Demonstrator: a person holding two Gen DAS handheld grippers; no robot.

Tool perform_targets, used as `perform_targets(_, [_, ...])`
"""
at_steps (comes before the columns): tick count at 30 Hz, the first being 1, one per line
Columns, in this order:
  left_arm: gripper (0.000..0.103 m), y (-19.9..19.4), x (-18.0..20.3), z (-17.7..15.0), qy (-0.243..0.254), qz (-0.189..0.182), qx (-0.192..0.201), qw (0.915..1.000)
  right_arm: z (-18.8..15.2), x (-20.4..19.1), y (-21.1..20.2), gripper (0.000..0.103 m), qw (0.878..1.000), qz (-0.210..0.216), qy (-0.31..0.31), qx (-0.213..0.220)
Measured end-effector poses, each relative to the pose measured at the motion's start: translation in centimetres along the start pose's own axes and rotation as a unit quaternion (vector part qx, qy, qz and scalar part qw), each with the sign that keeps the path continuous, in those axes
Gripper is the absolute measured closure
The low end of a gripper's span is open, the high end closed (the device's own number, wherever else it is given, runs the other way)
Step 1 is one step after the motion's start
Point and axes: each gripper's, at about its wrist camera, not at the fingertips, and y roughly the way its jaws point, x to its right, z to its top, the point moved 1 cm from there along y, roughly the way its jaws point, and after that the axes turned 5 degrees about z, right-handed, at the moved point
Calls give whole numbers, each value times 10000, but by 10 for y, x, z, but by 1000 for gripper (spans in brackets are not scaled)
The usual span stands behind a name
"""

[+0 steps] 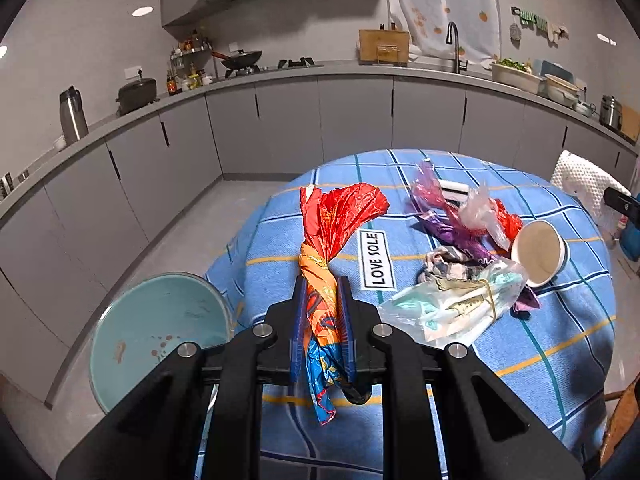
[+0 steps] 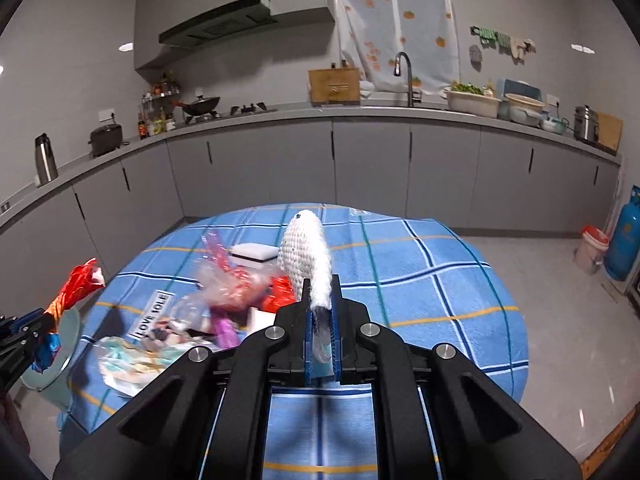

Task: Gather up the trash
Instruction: 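Lift and carry the wrapper and white mesh sleeve over the teal bucket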

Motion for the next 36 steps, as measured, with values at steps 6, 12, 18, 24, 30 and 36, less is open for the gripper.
perform_targets(6, [87,-6,-15,2,-165,88,67,9998,3,-27,-1,95,9996,231,-173,18])
perform_targets(12, [87,-8,-35,0,-324,289,84,9990,6,-50,-1,95,9985,466,-290,47])
perform_targets(18, [87,-9,-58,-5,-493,491,76,9975,8,-79,0,95,9961,764,-436,66])
perform_targets(24, [87,-12,-84,-9,-671,720,63,9951,8,-112,5,95,9921,1077,-643,28])
perform_targets(30, [87,-12,-110,-13,-819,942,22,9922,9,-139,10,95,9875,1367,-786,4])
perform_targets(36, [87,-12,-130,-17,-976,1150,4,9886,10,-169,17,95,9814,1658,-962,-43])
